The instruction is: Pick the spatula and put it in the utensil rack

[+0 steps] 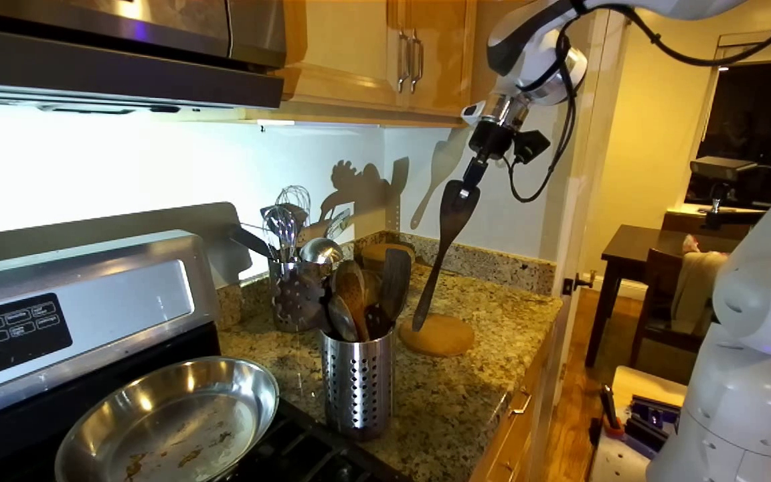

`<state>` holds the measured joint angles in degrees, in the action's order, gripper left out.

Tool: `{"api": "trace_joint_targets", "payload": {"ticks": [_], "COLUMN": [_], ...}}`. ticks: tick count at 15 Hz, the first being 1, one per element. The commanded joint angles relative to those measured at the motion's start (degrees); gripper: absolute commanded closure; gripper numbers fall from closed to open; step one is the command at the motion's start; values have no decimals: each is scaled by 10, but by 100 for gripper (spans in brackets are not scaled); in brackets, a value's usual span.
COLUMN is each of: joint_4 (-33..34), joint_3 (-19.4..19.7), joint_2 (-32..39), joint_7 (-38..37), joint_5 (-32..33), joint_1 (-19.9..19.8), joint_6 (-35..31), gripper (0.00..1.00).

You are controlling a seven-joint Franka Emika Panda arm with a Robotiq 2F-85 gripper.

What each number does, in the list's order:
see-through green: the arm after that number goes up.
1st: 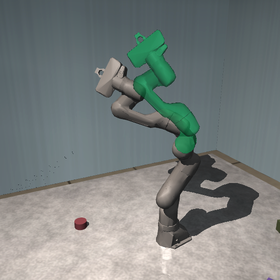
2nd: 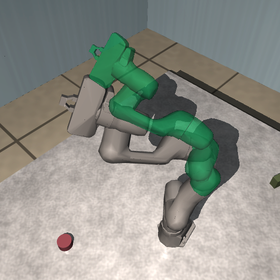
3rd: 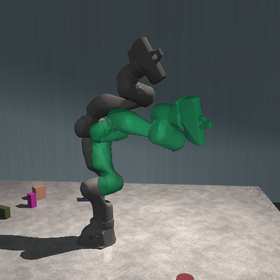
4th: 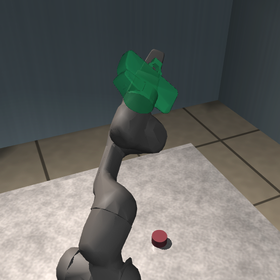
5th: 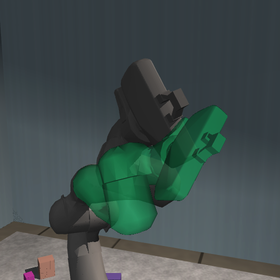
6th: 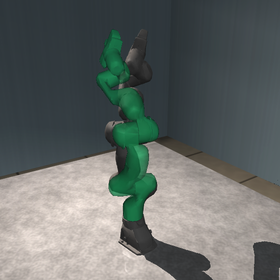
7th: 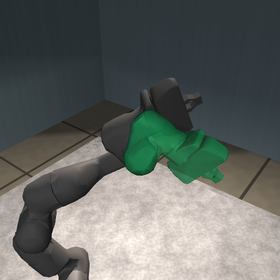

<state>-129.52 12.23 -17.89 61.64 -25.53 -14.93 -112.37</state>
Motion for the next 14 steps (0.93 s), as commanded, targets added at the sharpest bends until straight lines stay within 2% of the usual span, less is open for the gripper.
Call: {"api": "trace_joint_targets", "payload": {"ticks": [1,7,14], "joint_4": [-22,-12,-6], "joint_3": [-3,-29,-53], "joint_2": [-79,-168,-208], "joint_7": [-55,-111,-146], "joint_5": [50,120,193], "joint_1": [22,57,110], "joint_6": [-32,-66,-121], "gripper": [91,91,91]}}
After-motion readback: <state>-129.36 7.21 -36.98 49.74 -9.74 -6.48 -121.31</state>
